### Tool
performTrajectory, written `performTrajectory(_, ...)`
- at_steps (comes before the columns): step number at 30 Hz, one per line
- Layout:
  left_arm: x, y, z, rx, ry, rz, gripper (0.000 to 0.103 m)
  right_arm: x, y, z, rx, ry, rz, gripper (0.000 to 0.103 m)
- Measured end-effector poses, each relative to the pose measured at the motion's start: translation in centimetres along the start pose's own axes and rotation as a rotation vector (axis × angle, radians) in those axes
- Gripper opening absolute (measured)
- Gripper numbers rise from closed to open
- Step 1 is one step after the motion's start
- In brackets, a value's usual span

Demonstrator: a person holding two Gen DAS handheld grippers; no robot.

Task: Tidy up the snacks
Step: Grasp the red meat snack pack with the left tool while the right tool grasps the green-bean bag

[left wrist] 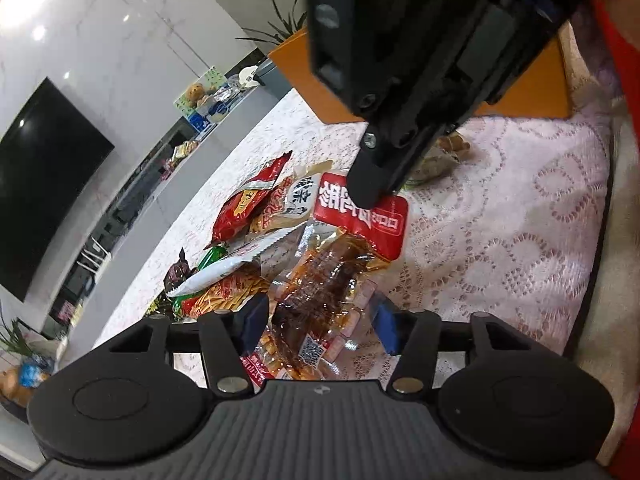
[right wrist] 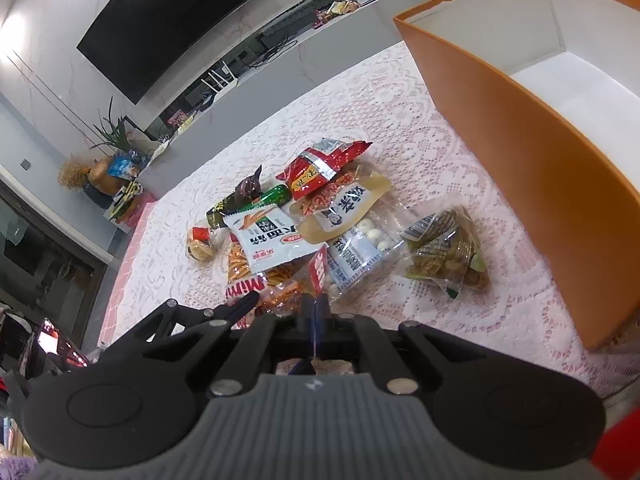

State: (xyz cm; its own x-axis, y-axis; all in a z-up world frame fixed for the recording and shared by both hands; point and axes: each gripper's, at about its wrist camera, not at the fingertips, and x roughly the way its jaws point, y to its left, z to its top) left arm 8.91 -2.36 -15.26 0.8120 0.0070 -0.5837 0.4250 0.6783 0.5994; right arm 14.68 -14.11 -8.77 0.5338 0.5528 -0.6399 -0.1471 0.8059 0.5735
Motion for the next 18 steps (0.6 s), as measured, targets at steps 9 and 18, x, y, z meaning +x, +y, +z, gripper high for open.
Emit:
performTrajectory(9, -1.1, -0.1, 0.0, -0.007, -0.009, 0.026, 0.030, -0.3, -0.2, 0.1, 0.010, -0.004, -0.025, 0.004)
performTrajectory(18, -2.4, 4.1, 0.2, -0.259, -0.011, -0.052, 0.020, -1.0, -0.7, 0.3, 0.034, -0.071, -0.154, 0.038)
